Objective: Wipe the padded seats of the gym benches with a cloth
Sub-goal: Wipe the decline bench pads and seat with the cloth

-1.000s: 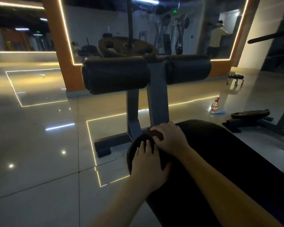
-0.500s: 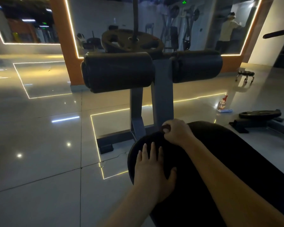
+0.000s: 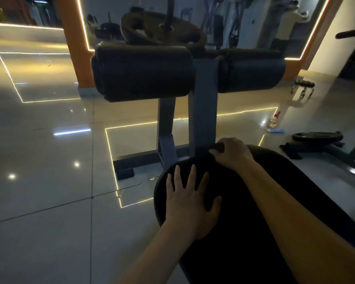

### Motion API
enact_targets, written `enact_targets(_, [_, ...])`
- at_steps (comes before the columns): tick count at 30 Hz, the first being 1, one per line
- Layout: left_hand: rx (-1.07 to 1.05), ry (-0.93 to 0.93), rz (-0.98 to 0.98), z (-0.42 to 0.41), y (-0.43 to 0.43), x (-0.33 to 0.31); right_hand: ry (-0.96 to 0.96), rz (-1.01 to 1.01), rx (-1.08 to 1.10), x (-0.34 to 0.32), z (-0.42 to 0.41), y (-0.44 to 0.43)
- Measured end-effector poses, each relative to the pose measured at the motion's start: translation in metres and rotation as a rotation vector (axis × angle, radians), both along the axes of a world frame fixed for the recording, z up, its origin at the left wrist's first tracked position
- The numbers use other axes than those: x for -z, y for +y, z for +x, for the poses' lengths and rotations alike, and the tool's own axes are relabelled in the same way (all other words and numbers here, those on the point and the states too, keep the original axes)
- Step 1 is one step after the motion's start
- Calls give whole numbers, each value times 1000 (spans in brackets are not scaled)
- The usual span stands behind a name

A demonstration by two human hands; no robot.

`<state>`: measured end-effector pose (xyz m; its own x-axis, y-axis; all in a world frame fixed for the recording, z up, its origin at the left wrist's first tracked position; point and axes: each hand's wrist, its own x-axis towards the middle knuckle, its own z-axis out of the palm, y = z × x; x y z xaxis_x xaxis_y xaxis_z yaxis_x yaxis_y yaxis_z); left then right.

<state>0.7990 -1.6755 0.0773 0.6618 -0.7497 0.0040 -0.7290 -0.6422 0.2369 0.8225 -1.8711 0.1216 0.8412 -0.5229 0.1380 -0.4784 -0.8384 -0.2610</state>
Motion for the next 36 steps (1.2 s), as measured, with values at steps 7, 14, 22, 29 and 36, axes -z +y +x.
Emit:
enact_targets(7, [28,45,-29,-1,-7,-4,8,-37,-335,4,5,33])
enact_targets(14, [36,46,-17,2,-2,-5,141,-252,5,-13,-8,-20])
enact_targets(22, [28,33,-44,1,-6,-3,10,-158,-238,-4,-2,21])
enact_targets(29, [14,40,-33,2,-5,-1,76,-186,104,-8,6,7])
enact_targets(36, [24,1,-179,-1,-10,6,-59,-35,-250,12,0,53])
